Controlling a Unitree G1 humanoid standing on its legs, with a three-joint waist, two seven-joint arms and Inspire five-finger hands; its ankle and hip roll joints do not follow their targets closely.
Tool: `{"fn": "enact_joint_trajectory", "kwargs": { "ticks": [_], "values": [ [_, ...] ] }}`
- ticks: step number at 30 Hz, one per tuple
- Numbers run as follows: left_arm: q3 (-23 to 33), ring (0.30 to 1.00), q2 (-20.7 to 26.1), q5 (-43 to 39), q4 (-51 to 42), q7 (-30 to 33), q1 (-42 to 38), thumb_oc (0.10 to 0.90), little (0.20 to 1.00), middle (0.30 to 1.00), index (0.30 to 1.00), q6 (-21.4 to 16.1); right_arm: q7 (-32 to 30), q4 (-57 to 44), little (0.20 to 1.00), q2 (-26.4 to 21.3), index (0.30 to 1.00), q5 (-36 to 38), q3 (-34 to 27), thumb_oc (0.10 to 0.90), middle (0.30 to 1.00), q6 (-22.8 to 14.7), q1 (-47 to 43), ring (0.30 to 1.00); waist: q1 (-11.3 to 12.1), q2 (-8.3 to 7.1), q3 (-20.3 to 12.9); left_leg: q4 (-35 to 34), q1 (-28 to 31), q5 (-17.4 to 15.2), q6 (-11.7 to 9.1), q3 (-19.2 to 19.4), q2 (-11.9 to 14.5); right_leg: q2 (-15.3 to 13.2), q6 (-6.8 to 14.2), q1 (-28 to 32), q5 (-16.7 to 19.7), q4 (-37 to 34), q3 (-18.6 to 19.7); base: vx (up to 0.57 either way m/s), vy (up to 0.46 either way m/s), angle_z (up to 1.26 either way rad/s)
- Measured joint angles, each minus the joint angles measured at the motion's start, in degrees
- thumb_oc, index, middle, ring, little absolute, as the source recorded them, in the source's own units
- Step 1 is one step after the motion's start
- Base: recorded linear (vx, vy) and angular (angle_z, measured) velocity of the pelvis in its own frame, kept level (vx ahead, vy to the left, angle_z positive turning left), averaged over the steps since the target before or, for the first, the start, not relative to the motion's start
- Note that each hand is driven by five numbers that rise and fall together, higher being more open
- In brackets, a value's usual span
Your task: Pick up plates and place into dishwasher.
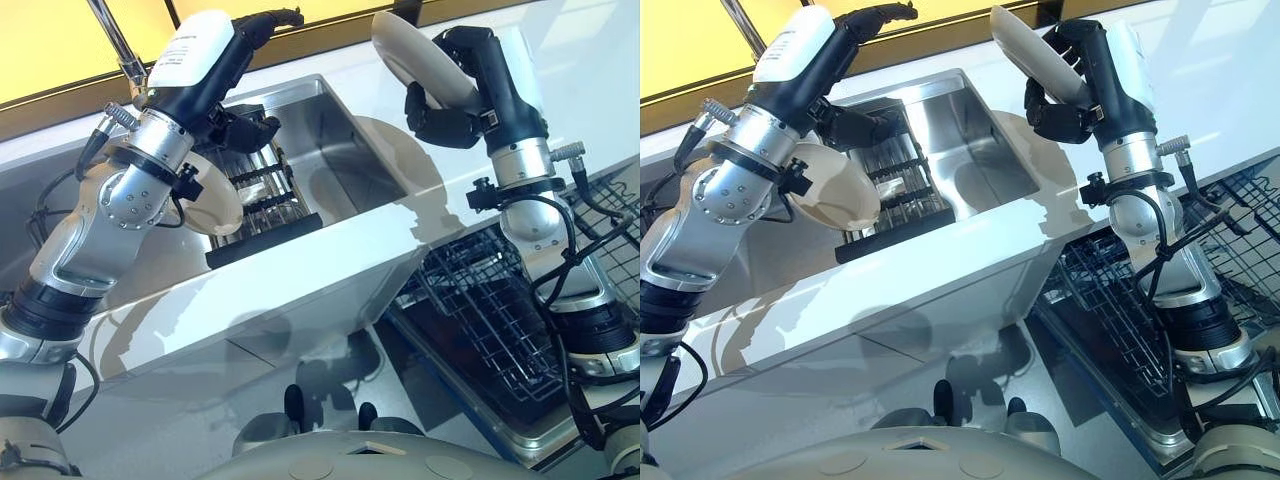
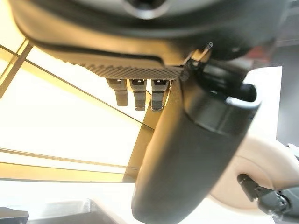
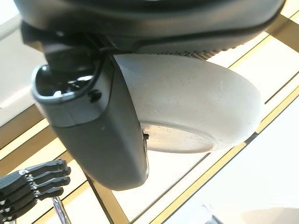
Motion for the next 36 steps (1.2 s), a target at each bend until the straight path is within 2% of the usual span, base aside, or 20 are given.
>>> {"fn": "enact_joint_trajectory", "kwargs": {
  "ticks": [3,5,12,15,17,20,25,32,36],
  "values": [
    [0.5,0.900,0.4,0.0,1.6,1.0,0.0,0.800,0.900,0.900,0.900,0.0,-3.5,0.0,0.200,-0.1,0.300,0.0,-2.0,0.100,0.300,-1.2,1.4,0.300,0.1,0.00,0.0,0.0,0.0,0.0,0.0,0.0,0.0,0.0,0.0,-0.1,0.0,0.0,0.1,0.00,0.000,0.00],
    [2.0,0.900,1.7,-0.1,2.7,1.7,1.2,0.800,0.900,0.900,0.900,-0.9,-7.2,0.0,0.200,-0.1,0.300,0.0,-5.8,0.100,0.300,-2.5,3.6,0.300,0.1,0.00,0.0,0.0,0.0,0.0,0.0,0.1,-0.1,-0.1,0.0,-0.2,0.0,0.0,0.2,0.00,0.000,0.00],
    [15.9,0.900,3.0,-0.2,3.5,2.9,13.9,0.800,0.900,0.900,0.900,-3.7,-19.9,1.7,0.200,0.2,0.300,0.2,-28.3,0.100,0.300,-4.9,20.8,0.300,-0.7,0.01,0.0,0.0,0.8,-0.7,-0.1,1.5,-0.3,-0.1,0.0,-0.1,0.0,0.0,1.9,0.00,0.014,-0.10],
    [18.4,0.900,3.8,-0.2,5.4,3.1,17.0,0.800,0.900,0.900,0.900,-5.3,-22.4,4.6,0.200,2.2,0.300,0.2,-33.2,0.100,0.300,-5.0,25.5,0.300,-3.3,0.15,-0.1,0.0,1.0,-0.8,0.0,2.2,-0.1,0.0,0.2,-0.2,0.1,0.1,2.5,-0.01,0.028,-0.13],
    [18.8,0.900,3.8,-0.2,6.2,3.2,18.0,0.800,0.900,0.900,0.900,-6.2,-22.6,5.7,0.200,3.1,0.300,0.2,-34.3,0.100,0.300,-5.1,27.5,0.300,-4.1,0.37,-0.2,0.0,1.3,-1.1,0.0,3.0,0.2,0.0,0.4,-0.4,0.3,0.1,3.4,-0.01,0.021,-0.25],
    [19.2,0.900,4.2,-0.2,7.1,3.2,19.4,0.800,0.900,0.900,0.900,-7.3,-21.2,7.9,0.200,4.8,0.300,0.9,-34.4,0.100,0.300,-5.2,32.3,0.300,-5.8,0.86,-0.5,-0.1,1.6,-1.5,0.1,4.1,0.3,0.0,0.4,-0.6,0.5,0.2,4.8,-0.01,0.024,-0.27],
    [19.4,0.900,4.4,-0.2,7.2,3.4,19.5,0.800,0.900,0.900,0.900,-8.5,-14.0,13.4,0.200,8.8,0.300,2.5,-32.8,0.100,0.300,-5.8,37.0,0.300,-8.3,1.36,-0.8,-0.2,1.6,-1.6,0.2,4.4,0.3,0.0,0.4,-1.0,0.7,0.2,5.5,0.01,0.023,-0.11],
    [19.4,0.900,4.4,-2.6,7.1,3.6,19.5,0.800,0.900,0.900,0.900,-7.4,0.2,18.1,0.200,9.2,0.300,2.3,-22.0,0.100,0.300,-5.3,38.9,0.300,-8.5,1.76,-1.1,-0.2,1.6,-1.6,0.1,4.3,0.4,0.0,0.4,-1.1,0.9,0.2,5.9,0.00,0.002,-0.03],
    [19.4,0.900,3.9,-6.0,7.2,4.2,19.5,0.800,0.900,0.900,0.900,-4.4,3.6,18.1,0.200,9.1,0.300,1.9,-17.8,0.100,0.300,-4.7,39.0,0.300,-7.3,1.69,-1.1,-0.1,1.5,-1.6,0.2,4.0,0.3,-0.1,0.4,-1.1,0.9,0.2,5.1,0.00,-0.021,0.04]
  ]
}}
